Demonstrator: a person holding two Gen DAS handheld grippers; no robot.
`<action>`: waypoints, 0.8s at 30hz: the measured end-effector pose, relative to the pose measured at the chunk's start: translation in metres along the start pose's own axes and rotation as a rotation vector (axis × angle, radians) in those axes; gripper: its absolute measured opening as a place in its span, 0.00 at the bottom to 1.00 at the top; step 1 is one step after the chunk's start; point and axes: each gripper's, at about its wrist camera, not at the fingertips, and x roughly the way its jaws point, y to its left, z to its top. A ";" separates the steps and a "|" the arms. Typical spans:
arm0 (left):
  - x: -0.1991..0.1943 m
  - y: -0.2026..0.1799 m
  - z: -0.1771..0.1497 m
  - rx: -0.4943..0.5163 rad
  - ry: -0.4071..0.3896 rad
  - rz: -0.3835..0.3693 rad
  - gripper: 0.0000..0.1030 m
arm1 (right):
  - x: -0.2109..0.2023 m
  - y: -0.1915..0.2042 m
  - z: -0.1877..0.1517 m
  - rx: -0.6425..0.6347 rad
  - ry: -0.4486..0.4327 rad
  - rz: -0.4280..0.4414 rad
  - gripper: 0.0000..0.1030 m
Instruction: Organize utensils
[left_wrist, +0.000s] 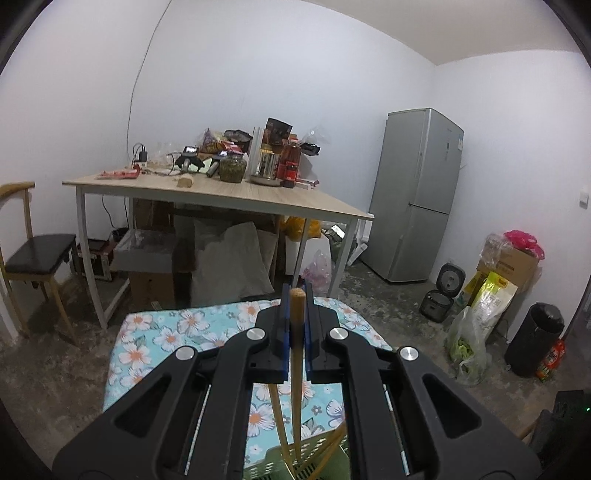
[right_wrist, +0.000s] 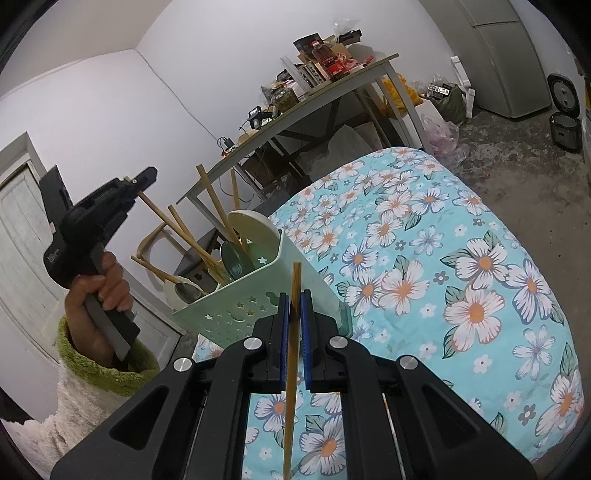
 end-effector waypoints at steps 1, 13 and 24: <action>-0.001 0.003 -0.001 -0.017 -0.002 -0.010 0.05 | -0.001 0.001 0.000 -0.004 -0.001 0.000 0.06; -0.043 0.014 -0.001 -0.077 -0.053 -0.047 0.40 | -0.034 0.041 0.019 -0.138 -0.106 0.010 0.06; -0.125 0.037 -0.042 -0.077 -0.050 -0.020 0.71 | -0.091 0.119 0.080 -0.362 -0.369 0.069 0.06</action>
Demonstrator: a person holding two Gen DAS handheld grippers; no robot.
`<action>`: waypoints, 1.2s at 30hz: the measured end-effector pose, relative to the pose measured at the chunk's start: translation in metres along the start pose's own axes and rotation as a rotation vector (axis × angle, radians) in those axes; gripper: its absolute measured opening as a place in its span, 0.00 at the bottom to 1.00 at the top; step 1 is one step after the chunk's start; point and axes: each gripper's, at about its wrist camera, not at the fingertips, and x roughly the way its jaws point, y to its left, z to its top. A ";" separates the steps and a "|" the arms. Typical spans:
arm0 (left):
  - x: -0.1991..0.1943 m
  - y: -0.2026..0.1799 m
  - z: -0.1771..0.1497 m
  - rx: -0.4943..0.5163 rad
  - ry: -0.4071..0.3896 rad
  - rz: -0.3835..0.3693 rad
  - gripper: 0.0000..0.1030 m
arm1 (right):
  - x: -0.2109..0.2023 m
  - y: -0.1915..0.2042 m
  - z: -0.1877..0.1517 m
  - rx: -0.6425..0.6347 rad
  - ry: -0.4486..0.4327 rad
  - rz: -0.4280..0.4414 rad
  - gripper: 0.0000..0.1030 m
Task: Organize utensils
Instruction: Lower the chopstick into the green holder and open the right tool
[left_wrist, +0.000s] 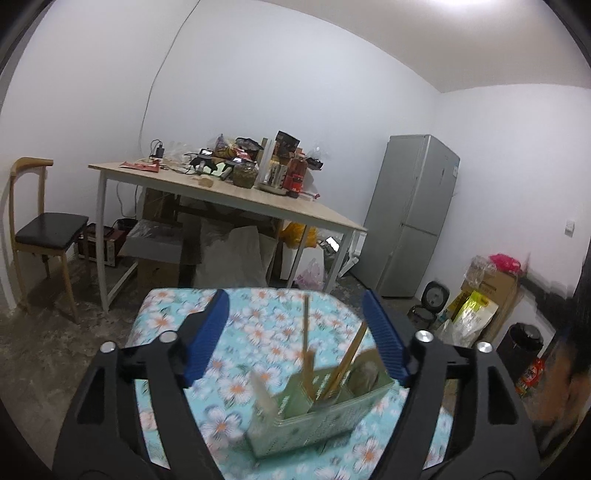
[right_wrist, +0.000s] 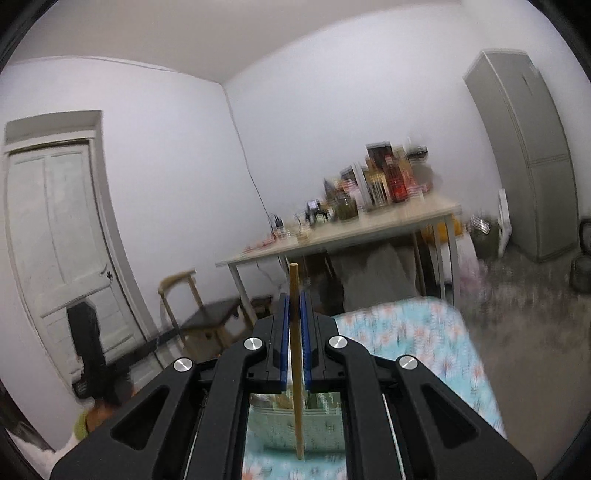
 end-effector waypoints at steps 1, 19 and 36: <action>-0.008 0.002 -0.008 0.009 0.006 0.010 0.74 | 0.002 0.005 0.008 -0.016 -0.019 0.005 0.06; -0.028 0.028 -0.143 0.065 0.244 0.089 0.87 | 0.135 0.038 0.001 -0.150 0.050 0.013 0.06; -0.022 0.012 -0.143 0.067 0.248 0.108 0.91 | 0.123 0.020 -0.043 -0.159 0.143 -0.044 0.37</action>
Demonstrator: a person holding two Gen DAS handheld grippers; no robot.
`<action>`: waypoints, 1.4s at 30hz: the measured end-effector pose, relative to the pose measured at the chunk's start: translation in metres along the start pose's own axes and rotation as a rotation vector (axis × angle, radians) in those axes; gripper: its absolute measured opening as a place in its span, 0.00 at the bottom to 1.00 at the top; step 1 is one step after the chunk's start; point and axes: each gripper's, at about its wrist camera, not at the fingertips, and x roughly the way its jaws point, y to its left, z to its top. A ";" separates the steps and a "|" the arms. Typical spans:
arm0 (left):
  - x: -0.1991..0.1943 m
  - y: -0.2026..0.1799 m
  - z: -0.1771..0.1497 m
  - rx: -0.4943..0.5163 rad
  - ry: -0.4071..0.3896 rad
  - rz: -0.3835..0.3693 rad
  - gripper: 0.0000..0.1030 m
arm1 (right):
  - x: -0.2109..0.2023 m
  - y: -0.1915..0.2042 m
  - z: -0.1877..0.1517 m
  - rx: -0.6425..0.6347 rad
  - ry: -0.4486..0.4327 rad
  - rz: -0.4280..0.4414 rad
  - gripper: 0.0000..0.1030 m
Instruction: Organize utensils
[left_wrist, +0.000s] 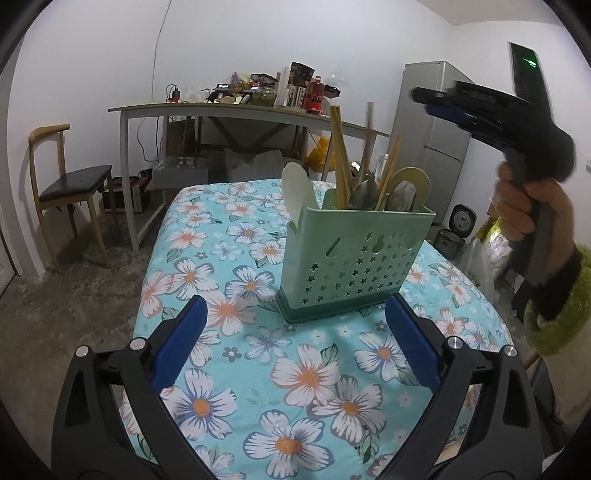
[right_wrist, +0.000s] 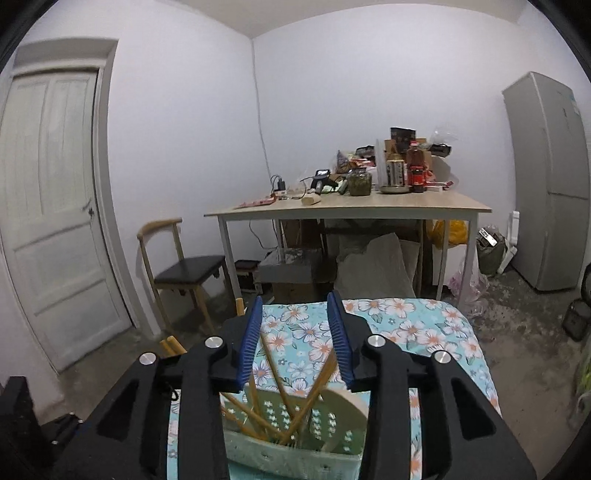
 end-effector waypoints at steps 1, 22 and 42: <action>0.000 -0.001 0.001 -0.001 0.000 0.003 0.91 | -0.006 -0.002 -0.001 0.013 -0.001 -0.001 0.39; 0.011 -0.029 0.021 -0.072 0.093 0.236 0.92 | -0.082 -0.019 -0.116 0.085 0.334 -0.153 0.84; 0.021 -0.076 0.020 -0.014 0.098 0.495 0.92 | -0.109 -0.036 -0.115 0.077 0.314 -0.240 0.85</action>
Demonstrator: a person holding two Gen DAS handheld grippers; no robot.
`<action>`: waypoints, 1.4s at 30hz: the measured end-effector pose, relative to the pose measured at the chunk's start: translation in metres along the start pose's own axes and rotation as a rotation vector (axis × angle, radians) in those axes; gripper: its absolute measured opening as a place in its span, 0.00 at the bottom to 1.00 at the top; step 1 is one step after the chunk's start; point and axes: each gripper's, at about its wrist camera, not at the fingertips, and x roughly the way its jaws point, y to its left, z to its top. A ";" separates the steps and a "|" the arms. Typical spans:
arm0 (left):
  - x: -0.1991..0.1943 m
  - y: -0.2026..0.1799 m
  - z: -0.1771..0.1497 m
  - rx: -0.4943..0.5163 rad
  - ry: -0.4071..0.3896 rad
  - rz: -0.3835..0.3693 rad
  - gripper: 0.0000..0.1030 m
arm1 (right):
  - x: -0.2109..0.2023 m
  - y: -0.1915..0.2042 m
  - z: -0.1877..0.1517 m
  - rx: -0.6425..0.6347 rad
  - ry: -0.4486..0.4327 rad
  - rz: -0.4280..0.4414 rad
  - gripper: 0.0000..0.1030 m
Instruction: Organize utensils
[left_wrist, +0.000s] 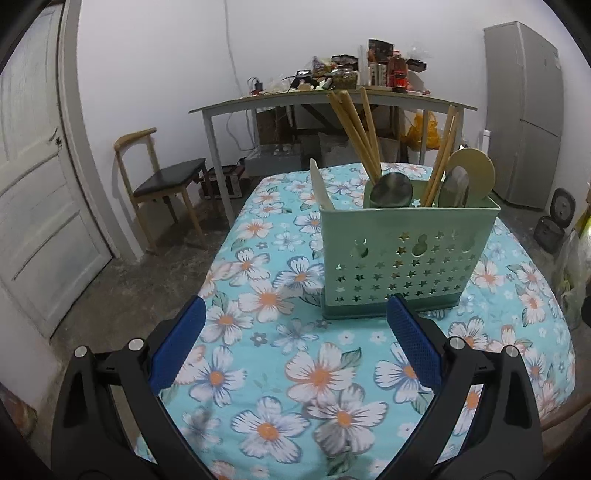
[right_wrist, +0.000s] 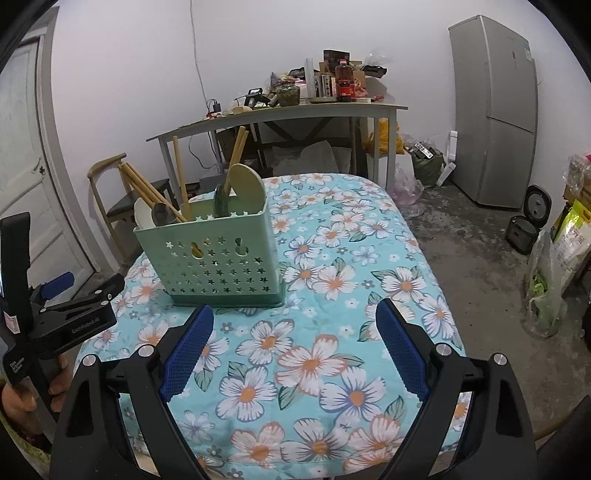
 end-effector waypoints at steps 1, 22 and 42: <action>0.001 -0.002 0.000 -0.006 0.007 -0.001 0.92 | -0.001 -0.001 0.000 0.001 -0.002 -0.005 0.85; 0.003 -0.030 -0.011 -0.075 0.068 -0.031 0.92 | -0.006 -0.031 -0.012 0.023 0.004 -0.085 0.85; -0.003 -0.001 -0.012 -0.040 0.048 0.088 0.92 | -0.011 -0.049 -0.012 0.034 -0.023 -0.132 0.85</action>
